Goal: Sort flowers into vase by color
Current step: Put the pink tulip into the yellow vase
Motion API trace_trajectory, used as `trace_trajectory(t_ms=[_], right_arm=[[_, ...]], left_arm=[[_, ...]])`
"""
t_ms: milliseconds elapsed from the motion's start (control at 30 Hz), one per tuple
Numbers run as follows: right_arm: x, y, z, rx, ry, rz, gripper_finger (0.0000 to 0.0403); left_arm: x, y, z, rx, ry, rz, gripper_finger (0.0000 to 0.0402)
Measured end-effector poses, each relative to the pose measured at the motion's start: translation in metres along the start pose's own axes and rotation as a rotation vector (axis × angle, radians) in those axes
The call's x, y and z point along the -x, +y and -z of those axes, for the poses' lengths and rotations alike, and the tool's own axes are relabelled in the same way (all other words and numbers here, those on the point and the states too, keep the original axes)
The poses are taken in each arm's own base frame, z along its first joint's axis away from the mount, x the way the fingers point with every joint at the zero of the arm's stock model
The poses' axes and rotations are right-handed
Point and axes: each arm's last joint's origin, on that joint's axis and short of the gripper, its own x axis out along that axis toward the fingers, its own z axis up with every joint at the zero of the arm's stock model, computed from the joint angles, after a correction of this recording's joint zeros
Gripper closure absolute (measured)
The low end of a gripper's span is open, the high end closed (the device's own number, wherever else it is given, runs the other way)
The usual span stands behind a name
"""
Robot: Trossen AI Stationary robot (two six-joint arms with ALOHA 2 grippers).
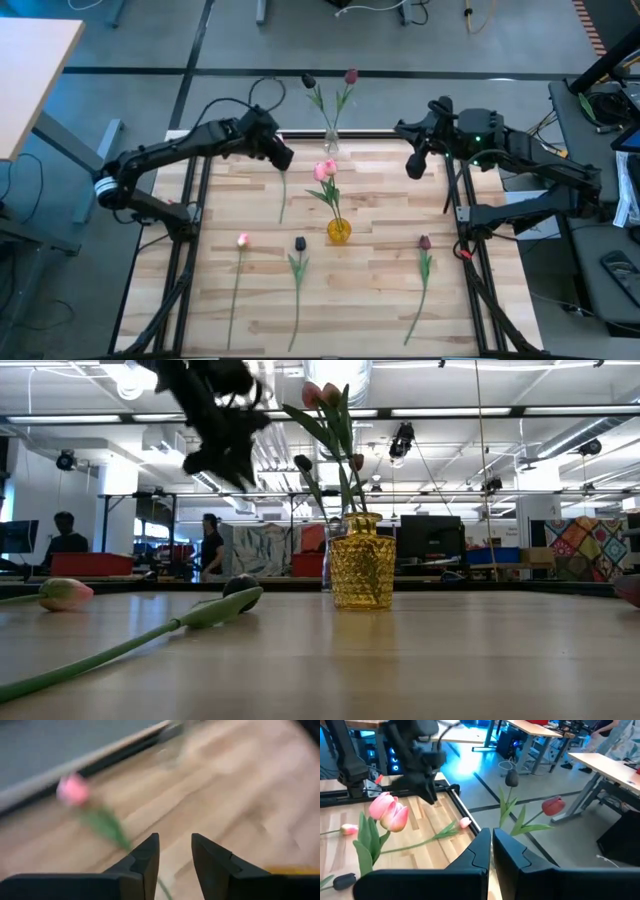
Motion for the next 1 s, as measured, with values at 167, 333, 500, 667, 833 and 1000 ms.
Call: trace_trajectory(t_ms=[167,333,500,667,833,1000], right_arm=[[-0.009,0.003,0.001,-0.017,0.026,-0.003,0.0390],[-0.021,0.007,0.004,-0.031,0.058,-0.004,0.0390],[-0.029,0.010,0.006,-0.055,0.080,-0.005,0.0390],[-0.031,0.010,0.005,-0.077,0.075,0.005,0.0390],[-0.030,0.010,0.005,-0.093,0.076,0.006,0.0390],[-0.030,0.010,0.005,-0.093,0.075,0.006,0.0390]], left_arm=[[-0.033,0.036,0.014,0.249,-0.018,-0.064,0.0318],[-0.065,0.064,0.018,0.334,0.017,-0.006,0.0294],[-0.099,0.076,0.023,0.334,0.122,-0.054,0.0244],[-0.128,0.076,0.018,0.358,0.185,-0.063,0.0194],[-0.150,0.077,0.008,0.389,0.218,-0.089,0.0172],[-0.168,0.079,0.007,0.393,0.273,-0.125,0.0183]])
